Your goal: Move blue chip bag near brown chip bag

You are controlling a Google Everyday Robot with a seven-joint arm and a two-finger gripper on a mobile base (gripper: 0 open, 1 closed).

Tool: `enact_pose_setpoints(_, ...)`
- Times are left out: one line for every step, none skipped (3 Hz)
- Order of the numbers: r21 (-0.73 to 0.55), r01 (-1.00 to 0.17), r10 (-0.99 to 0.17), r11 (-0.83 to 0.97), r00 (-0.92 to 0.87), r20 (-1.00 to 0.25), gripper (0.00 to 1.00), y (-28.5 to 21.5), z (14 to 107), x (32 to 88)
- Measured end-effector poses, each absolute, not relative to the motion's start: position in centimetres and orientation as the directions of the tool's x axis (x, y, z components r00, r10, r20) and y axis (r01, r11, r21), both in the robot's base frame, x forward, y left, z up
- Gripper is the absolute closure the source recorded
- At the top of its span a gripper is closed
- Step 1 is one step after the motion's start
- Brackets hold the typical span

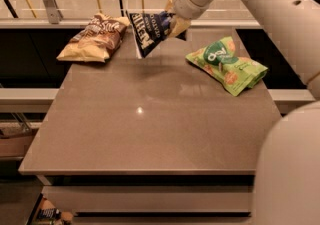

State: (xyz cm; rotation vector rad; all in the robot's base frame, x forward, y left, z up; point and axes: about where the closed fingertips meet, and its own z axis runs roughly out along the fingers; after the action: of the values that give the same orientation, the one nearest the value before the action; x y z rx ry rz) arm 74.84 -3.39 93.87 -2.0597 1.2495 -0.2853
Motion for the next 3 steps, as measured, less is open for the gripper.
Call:
enact_pose_setpoints(-0.652, -0.693, -0.829, -0.307, 0.531, -0.174, 1.00, -1.7, 93.1, 76.6)
enact_pose_setpoints(-0.652, -0.700, -0.830, -0.291, 0.524, -0.193, 1.00, -0.6, 92.1, 78.1)
enact_pose_setpoints(-0.651, -0.708, -0.833, -0.272, 0.512, -0.209, 1.00, 0.2, 90.6, 79.7)
